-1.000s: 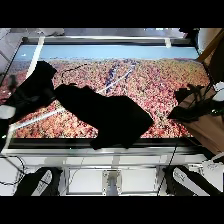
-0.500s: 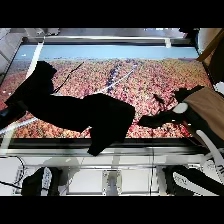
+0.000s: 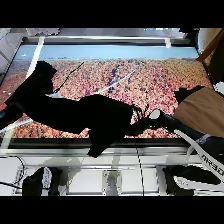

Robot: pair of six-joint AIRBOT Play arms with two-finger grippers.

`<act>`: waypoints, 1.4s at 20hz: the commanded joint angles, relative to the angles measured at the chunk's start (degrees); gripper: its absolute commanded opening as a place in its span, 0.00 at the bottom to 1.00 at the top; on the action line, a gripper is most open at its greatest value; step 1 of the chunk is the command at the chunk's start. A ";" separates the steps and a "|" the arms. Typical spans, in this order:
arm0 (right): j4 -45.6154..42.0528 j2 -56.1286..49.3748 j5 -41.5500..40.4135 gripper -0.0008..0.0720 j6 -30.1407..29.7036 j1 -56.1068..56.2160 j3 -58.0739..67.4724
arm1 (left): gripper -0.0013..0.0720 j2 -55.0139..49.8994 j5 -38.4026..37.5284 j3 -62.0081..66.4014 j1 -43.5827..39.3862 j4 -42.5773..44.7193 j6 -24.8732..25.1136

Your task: Fold the clothes and pants, and hang the long-sleeved shirts on hangers.

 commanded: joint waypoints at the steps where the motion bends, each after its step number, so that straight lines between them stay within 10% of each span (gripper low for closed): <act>1: 6.23 -2.25 -2.49 0.67 -2.21 1.16 0.07 | 0.04 -0.20 -0.02 0.00 0.09 0.11 0.02; 6: 8.63 -2.56 -3.80 0.03 -3.30 0.68 0.35 | 0.04 -2.93 0.00 -0.07 0.11 0.11 0.04; 15: -8.46 1.84 10.05 0.03 2.69 -22.10 35.74 | 0.04 -1.64 3.56 4.79 4.11 0.13 0.04; 23: -12.22 -18.53 22.93 0.03 7.34 -21.20 67.23 | 0.04 1.29 3.37 4.81 5.09 1.03 0.00; 28: -29.86 -15.82 30.18 0.03 5.60 -22.23 70.97 | 0.04 1.88 5.79 4.85 8.02 -0.57 0.00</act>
